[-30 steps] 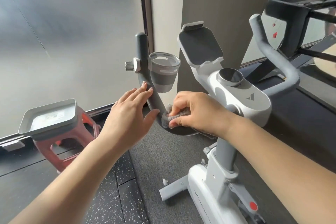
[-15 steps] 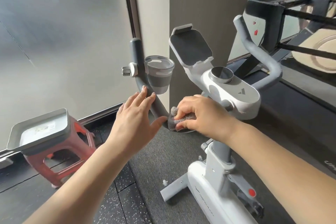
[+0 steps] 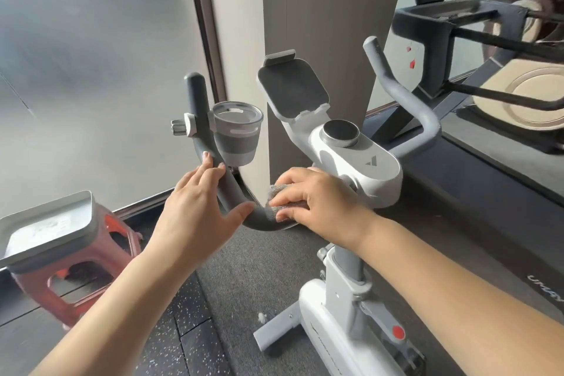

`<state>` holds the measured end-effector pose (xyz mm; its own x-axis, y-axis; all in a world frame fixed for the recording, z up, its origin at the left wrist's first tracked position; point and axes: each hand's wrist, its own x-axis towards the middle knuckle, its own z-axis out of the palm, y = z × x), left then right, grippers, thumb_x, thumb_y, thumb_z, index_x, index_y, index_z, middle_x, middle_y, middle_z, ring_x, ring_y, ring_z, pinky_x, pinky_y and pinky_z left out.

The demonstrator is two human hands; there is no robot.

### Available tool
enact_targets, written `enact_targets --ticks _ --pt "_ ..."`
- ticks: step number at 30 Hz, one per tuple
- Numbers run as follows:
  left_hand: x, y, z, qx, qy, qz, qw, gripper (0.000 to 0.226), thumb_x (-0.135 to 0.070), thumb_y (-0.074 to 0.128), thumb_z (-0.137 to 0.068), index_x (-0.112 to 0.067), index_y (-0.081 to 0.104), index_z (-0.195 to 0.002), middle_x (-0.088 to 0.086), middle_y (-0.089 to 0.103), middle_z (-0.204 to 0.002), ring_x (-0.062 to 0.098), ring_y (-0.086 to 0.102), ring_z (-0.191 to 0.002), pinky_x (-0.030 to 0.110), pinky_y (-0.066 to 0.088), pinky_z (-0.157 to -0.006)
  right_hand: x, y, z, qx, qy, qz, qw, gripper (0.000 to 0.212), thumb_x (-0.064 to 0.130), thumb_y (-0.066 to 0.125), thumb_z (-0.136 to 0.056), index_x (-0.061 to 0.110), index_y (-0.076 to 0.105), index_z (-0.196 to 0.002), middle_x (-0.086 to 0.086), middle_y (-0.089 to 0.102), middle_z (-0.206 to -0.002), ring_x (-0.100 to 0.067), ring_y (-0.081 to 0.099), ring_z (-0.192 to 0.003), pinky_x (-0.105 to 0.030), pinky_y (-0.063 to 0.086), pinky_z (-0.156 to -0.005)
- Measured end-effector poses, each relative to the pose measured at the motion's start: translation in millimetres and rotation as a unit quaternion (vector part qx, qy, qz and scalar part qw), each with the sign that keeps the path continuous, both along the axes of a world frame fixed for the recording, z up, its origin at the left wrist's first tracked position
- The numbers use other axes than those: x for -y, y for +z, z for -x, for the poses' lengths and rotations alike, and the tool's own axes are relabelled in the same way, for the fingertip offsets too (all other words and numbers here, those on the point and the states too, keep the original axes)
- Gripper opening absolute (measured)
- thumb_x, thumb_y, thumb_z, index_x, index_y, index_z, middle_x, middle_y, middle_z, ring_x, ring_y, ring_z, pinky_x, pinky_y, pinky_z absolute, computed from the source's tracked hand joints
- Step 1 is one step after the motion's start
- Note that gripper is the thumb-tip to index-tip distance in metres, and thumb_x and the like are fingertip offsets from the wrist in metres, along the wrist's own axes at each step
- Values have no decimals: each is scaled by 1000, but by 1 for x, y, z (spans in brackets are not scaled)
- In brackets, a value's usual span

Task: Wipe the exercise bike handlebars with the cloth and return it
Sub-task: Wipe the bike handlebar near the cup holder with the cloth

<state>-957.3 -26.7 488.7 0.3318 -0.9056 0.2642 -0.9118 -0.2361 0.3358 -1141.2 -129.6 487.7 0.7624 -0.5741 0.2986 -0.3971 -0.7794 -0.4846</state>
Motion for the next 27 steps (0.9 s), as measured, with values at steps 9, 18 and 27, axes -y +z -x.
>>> enact_targets --ticks 9,18,27 --pt "1 -2 8 -10 35 -1 999 80 -55 62 -76 -16 35 -141 0 21 -155 21 28 -138 35 24 -111 64 25 57 -147 -89 87 981 15 41 62 -85 43 72 -96 19 66 -104 -13 47 -97 -34 45 -84" --pt "5 -2 20 -16 81 2 997 73 -50 61 -79 -17 36 -139 -1 29 -152 19 30 -137 37 28 -109 53 9 45 -50 25 40 998 17 33 71 -79 36 74 -95 18 67 -96 -7 45 -89 -30 42 -82" --pt "7 -6 22 -34 105 7 994 68 -45 62 -81 -20 36 -139 -6 21 -155 18 28 -139 38 25 -111 81 17 73 -94 1 75 993 17 34 72 -78 34 74 -94 22 64 -98 -8 47 -97 -34 44 -88"
